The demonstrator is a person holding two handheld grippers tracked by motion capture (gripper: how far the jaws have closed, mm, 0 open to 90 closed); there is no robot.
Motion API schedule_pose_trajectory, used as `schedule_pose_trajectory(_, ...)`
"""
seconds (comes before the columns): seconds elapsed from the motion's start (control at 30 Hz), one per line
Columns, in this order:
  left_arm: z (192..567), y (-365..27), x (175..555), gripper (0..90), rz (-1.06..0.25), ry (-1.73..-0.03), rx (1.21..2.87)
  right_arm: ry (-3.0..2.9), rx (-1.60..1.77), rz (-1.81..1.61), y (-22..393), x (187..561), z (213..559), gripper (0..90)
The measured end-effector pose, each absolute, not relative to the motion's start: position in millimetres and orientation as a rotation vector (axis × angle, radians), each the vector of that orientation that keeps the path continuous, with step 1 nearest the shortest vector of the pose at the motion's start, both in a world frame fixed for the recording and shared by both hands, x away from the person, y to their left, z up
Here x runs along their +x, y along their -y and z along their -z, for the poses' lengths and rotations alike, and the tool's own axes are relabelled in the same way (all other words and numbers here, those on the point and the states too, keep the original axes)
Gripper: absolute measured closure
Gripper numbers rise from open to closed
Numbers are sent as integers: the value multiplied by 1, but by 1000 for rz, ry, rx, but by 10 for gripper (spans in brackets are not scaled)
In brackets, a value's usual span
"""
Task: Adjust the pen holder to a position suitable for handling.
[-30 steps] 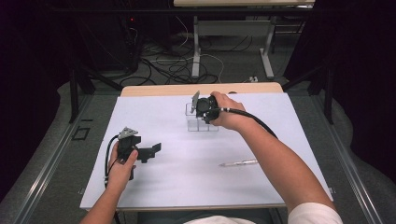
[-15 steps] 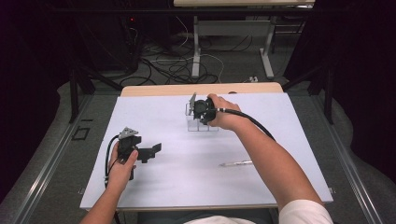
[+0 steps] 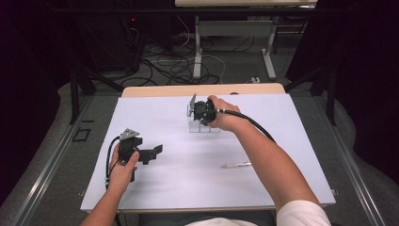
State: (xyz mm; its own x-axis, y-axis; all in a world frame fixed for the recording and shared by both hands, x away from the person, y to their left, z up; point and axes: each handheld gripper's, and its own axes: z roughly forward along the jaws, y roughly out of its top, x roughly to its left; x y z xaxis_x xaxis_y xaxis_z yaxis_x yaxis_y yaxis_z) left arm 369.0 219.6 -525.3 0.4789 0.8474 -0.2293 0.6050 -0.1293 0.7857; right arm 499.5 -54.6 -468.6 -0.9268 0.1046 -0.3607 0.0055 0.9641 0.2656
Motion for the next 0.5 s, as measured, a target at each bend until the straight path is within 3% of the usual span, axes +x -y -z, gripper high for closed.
schedule_pose_trajectory(0.5,525,-220,369,24,-342,-1222,1838,-2772,34,-357,55,497,466,839)
